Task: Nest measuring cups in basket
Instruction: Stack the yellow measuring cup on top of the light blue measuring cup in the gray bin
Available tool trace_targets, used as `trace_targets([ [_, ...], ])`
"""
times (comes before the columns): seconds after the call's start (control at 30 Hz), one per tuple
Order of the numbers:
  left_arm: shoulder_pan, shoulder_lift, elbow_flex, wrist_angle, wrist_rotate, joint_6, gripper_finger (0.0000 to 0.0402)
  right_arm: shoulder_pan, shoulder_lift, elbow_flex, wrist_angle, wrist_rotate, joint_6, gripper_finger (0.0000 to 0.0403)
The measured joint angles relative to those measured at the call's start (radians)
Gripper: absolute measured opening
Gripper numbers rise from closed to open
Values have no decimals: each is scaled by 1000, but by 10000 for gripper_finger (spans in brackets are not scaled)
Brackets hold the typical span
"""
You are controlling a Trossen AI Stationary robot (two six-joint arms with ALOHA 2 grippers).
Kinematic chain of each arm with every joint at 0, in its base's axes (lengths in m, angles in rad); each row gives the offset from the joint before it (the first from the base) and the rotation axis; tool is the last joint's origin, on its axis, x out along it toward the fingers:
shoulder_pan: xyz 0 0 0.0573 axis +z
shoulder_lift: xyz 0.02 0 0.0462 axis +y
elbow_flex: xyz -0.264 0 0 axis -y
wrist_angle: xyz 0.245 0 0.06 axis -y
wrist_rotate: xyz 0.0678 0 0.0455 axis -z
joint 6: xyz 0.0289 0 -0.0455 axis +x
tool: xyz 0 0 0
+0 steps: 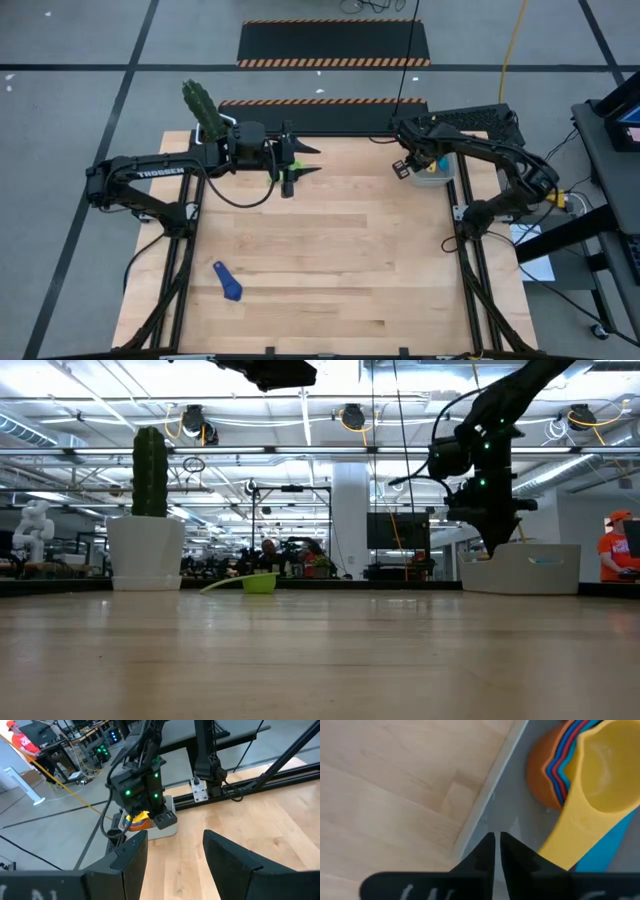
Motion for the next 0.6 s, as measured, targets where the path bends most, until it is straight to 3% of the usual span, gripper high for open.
trace_targets([
  [0.6, 0, -7, 0, -10, 0, 0, 195, -85, 17, 0, -49, 65, -85, 0],
])
